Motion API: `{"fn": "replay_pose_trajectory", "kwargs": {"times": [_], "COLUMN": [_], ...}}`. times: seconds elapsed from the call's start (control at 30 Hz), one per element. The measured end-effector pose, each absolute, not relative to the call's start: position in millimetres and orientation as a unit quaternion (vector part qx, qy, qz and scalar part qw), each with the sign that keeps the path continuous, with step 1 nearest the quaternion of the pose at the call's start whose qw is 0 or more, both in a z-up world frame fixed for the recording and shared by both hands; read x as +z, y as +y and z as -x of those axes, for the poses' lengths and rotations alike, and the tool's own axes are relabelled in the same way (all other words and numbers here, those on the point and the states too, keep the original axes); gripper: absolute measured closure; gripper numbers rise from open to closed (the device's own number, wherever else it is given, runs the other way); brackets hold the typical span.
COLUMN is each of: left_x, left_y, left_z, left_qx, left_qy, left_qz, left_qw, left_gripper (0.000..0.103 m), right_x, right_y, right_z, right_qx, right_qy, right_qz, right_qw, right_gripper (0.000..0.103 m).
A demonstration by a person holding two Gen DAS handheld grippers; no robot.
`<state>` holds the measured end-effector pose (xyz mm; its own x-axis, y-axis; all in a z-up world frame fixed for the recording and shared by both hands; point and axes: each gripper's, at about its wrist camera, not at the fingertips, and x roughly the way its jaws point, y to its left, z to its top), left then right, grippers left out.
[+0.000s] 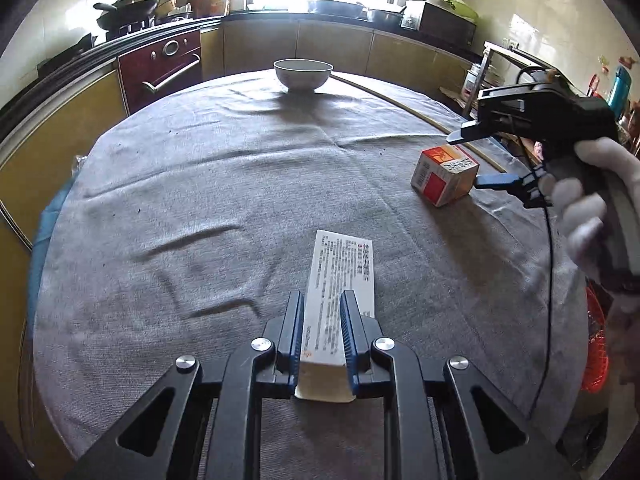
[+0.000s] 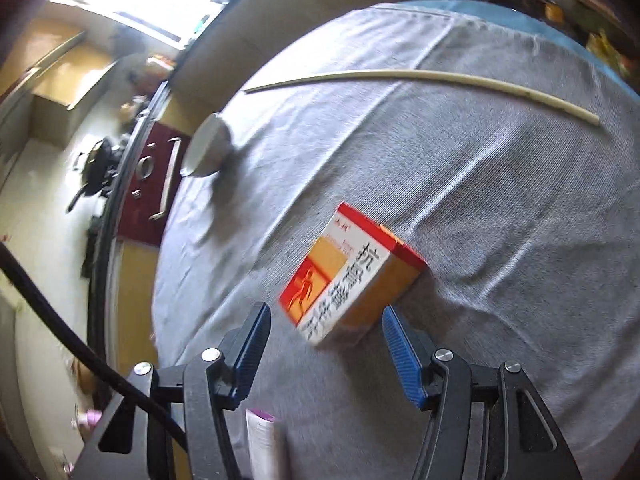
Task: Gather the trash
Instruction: 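Grasp the white medicine box with left tool while right tool grasps red-white medicine box, then carry both medicine boxes over the red basket and open both tools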
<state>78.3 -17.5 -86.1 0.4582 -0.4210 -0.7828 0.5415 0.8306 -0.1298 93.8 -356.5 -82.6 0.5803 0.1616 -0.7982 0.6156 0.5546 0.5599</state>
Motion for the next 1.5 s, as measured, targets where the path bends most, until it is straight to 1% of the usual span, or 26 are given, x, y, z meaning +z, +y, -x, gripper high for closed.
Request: {"fn": "replay_pose_trajectory", "kwargs": {"times": [0.13, 0.17, 0.23, 0.27, 0.3, 0.4, 0.47, 0.57, 0.63, 0.67, 0.7, 0.8, 0.87, 0.93, 0.97, 1.1, 1.23, 1.27, 1.3, 1.33, 1.37, 1.5], "left_x": [-97, -98, -102, -102, -103, -104, -104, -103, -102, -101, -100, -95, -95, -99, -102, -120, -120, -119, -119, -119, -119, -118], "left_y": [-5, -1, 4, 6, 9, 16, 20, 24, 25, 25, 24, 20, 12, -1, -8, -33, -46, -46, -45, -45, -46, -45], "left_z": [-83, -84, -85, -84, -83, -83, -84, -85, -85, -85, -85, -86, -85, -86, -88, -96, -96, -96, -96, -96, -96, -92], "left_qx": [-0.284, -0.29, -0.29, -0.29, -0.289, -0.29, -0.289, -0.289, -0.289, -0.291, -0.294, -0.3, -0.303, -0.304, -0.301, -0.282, -0.258, -0.255, -0.253, -0.252, -0.249, -0.245], "left_qy": [0.455, 0.461, 0.466, 0.466, 0.465, 0.465, 0.468, 0.471, 0.472, 0.473, 0.473, 0.47, 0.472, 0.478, 0.482, 0.504, 0.485, 0.483, 0.481, 0.479, 0.478, 0.483], "left_qz": [-0.05, -0.039, -0.031, -0.03, -0.028, -0.017, -0.008, -0.001, 0.002, 0.005, 0.01, 0.023, 0.026, 0.016, 0.007, -0.023, -0.059, -0.057, -0.055, -0.056, -0.058, -0.052], "left_qw": [0.843, 0.838, 0.835, 0.836, 0.837, 0.836, 0.835, 0.834, 0.833, 0.832, 0.831, 0.83, 0.827, 0.824, 0.823, 0.816, 0.834, 0.836, 0.838, 0.839, 0.84, 0.839], "left_gripper": [0.084, 0.083, 0.075, 0.067, 0.065, 0.064, 0.062, 0.056, 0.053, 0.05, 0.046, 0.035, 0.032, 0.028, 0.027, 0.027, 0.028, 0.035, 0.046, 0.053, 0.054, 0.055], "right_x": [-88, -88, -86, -84, -83, -83, -84, -87, -88, -88, -89, -91, -92, -93, -94, -93, -95, -95, -95, -94, -93, -92], "right_y": [-360, -360, -360, -359, -358, -355, -348, -328, -315, -312, -309, -300, -295, -293, -295, -293, -290, -290, -290, -290, -291, -290], "right_z": [-108, -113, -120, -125, -130, -144, -159, -178, -185, -184, -184, -178, -172, -162, -154, -119, -88, -80, -71, -63, -52, -20], "right_qx": [-0.192, -0.199, -0.211, -0.215, -0.218, -0.229, -0.232, -0.245, -0.245, -0.244, -0.241, -0.222, -0.206, -0.187, -0.175, -0.133, -0.101, -0.093, -0.083, -0.074, -0.066, -0.033], "right_qy": [0.444, 0.449, 0.448, 0.452, 0.456, 0.467, 0.488, 0.518, 0.524, 0.521, 0.518, 0.514, 0.511, 0.509, 0.509, 0.498, 0.492, 0.491, 0.487, 0.483, 0.478, 0.456], "right_qz": [-0.453, -0.451, -0.447, -0.44, -0.434, -0.42, -0.386, -0.299, -0.257, -0.248, -0.238, -0.201, -0.18, -0.175, -0.18, -0.192, -0.204, -0.208, -0.215, -0.222, -0.229, -0.257], "right_qw": [0.749, 0.745, 0.745, 0.746, 0.746, 0.744, 0.748, 0.764, 0.774, 0.779, 0.785, 0.804, 0.815, 0.822, 0.823, 0.835, 0.84, 0.841, 0.842, 0.844, 0.845, 0.851], "right_gripper": [0.041, 0.041, 0.041, 0.041, 0.041, 0.041, 0.04, 0.039, 0.039, 0.04, 0.04, 0.044, 0.046, 0.052, 0.052, 0.052, 0.052, 0.052, 0.052, 0.052, 0.052, 0.052]}}
